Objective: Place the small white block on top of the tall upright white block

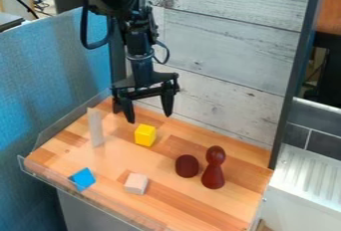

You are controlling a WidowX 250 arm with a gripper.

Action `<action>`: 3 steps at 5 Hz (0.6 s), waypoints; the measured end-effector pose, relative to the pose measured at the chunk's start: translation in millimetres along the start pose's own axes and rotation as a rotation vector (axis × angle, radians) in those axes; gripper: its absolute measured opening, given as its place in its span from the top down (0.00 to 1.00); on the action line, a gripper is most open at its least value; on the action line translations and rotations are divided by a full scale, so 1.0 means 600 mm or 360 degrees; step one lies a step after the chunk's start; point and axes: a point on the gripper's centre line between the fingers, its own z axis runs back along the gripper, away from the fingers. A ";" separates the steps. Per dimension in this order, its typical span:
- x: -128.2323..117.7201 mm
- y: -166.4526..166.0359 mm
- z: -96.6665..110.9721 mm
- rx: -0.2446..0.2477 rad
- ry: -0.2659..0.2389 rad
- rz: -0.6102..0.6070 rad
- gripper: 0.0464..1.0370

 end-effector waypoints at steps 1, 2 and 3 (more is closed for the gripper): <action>-0.010 0.005 -0.020 0.0019 0.0048 -0.0021 0.04; -0.035 0.034 -0.025 0.0017 -0.0004 -0.0279 0.04; -0.045 0.056 0.007 -0.0022 -0.0129 -0.0414 0.04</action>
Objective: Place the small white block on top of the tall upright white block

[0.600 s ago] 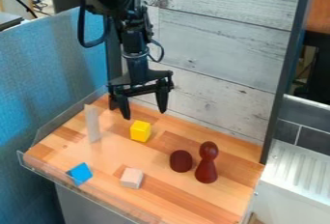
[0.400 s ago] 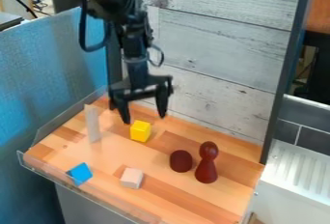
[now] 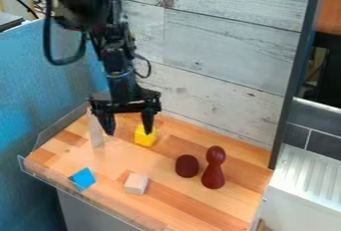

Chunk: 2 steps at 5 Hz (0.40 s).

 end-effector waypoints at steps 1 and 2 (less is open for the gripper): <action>-0.022 0.015 0.011 -0.0010 -0.0053 -0.0145 0.04; -0.036 0.028 -0.009 0.0011 -0.0071 -0.0225 0.04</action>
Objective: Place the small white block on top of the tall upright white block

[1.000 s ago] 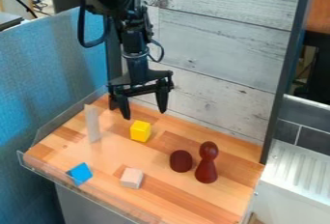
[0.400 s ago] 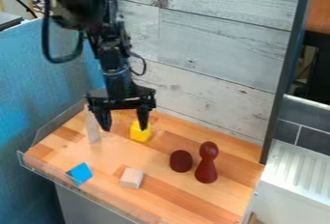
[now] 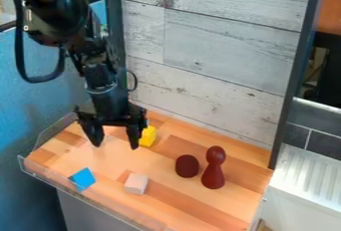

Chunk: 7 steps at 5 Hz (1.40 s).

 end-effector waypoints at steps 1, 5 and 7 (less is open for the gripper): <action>-0.017 0.005 -0.041 0.0052 0.0017 -0.0025 0.04; 0.004 -0.026 -0.136 0.0157 0.0083 0.0063 0.04; 0.007 -0.034 -0.138 0.0153 0.0084 0.0059 0.04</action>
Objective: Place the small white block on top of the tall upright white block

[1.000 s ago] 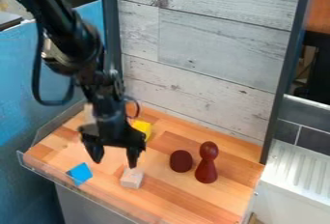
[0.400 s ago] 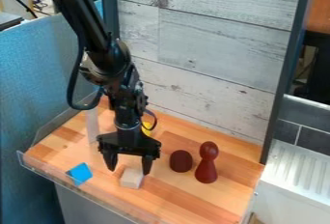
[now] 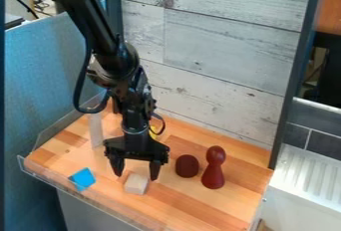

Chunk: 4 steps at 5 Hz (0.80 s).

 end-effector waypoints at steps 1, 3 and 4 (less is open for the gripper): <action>-0.012 -0.004 -0.004 0.0001 0.0021 -0.0013 0.04; -0.027 -0.003 -0.023 0.0055 0.0077 -0.0036 0.09; -0.019 0.002 -0.022 0.0077 0.0062 -0.0017 0.37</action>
